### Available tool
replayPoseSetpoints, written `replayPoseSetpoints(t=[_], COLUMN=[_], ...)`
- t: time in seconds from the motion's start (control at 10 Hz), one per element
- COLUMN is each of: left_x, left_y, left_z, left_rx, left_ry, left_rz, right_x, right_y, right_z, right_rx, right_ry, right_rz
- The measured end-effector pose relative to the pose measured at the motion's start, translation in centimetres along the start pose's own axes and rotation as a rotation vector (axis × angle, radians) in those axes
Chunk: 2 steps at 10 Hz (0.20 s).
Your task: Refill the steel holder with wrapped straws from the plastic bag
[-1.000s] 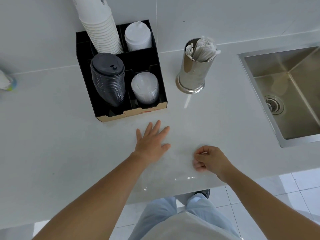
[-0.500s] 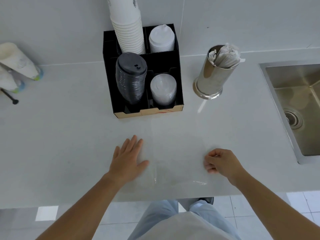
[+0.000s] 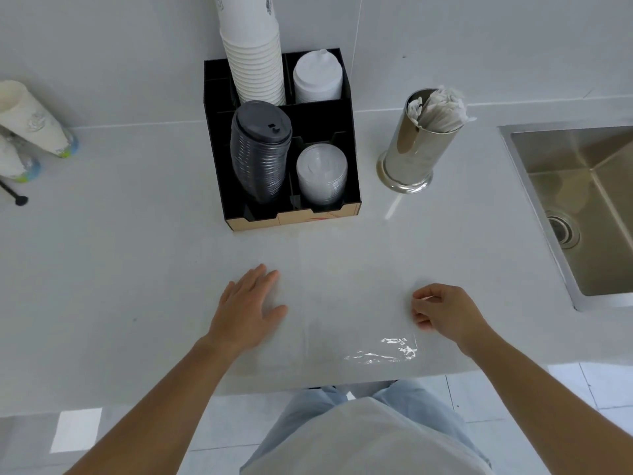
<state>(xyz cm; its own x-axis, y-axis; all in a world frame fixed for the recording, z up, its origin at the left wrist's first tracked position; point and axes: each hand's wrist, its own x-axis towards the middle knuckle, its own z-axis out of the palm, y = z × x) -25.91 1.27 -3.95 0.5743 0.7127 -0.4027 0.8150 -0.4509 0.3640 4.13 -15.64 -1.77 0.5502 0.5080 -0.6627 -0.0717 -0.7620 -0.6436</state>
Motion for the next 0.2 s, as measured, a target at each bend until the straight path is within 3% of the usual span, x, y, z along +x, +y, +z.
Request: replayPoseSetpoints(t=[0.2], left_x=[-0.7], left_y=[1.9], left_z=[-2.6], left_rx=[-0.287], left_ry=[0.180], left_rz=[0.022], right_x=[-0.9], right_y=[-5.0], right_z=[0.0], right_rx=[0.194], right_ry=[-0.026], right_rz=[-0.129])
